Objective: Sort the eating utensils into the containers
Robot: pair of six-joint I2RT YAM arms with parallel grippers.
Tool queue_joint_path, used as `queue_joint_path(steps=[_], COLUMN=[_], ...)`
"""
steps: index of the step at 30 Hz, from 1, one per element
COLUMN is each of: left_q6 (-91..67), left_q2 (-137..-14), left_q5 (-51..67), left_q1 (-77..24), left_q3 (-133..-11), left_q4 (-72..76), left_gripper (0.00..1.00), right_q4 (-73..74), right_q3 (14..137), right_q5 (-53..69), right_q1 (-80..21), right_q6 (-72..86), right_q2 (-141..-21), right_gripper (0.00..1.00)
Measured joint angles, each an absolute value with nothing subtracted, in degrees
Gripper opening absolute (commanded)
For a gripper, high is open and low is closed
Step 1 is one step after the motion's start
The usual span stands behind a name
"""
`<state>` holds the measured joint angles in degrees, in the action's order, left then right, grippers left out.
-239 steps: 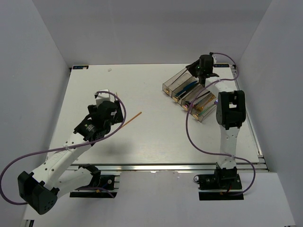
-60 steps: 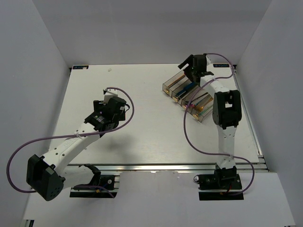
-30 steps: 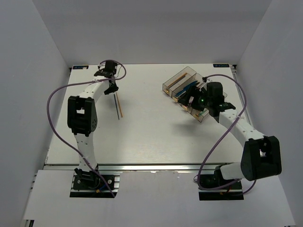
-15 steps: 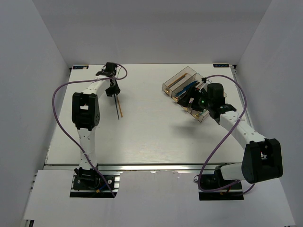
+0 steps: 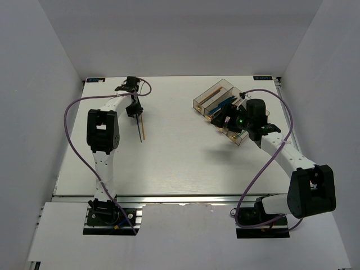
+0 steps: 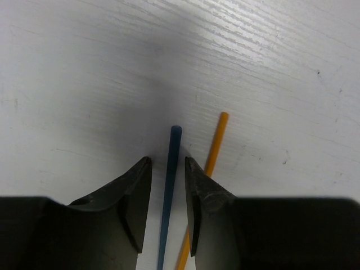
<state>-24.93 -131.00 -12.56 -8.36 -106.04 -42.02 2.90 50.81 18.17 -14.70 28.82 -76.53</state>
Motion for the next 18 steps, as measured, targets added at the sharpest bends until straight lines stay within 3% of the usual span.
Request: queue_joint_path(steps=[13, 18], left_q6=[-26.5, -27.4], left_q2=[-131.2, -129.2], left_q5=[-13.1, -13.5], left_q1=[-8.4, -8.4], left_q3=[-104.9, -101.0], left_q4=[-40.3, -37.7], left_gripper=[0.23, 0.0], right_q4=[2.8, 2.8], right_q3=[50.7, 50.7], right_q5=[18.6, 19.4], right_q1=[-14.7, -14.7], right_q6=[28.7, 28.7], right_q2=[-76.5, -76.5], right_gripper=[0.83, 0.83])
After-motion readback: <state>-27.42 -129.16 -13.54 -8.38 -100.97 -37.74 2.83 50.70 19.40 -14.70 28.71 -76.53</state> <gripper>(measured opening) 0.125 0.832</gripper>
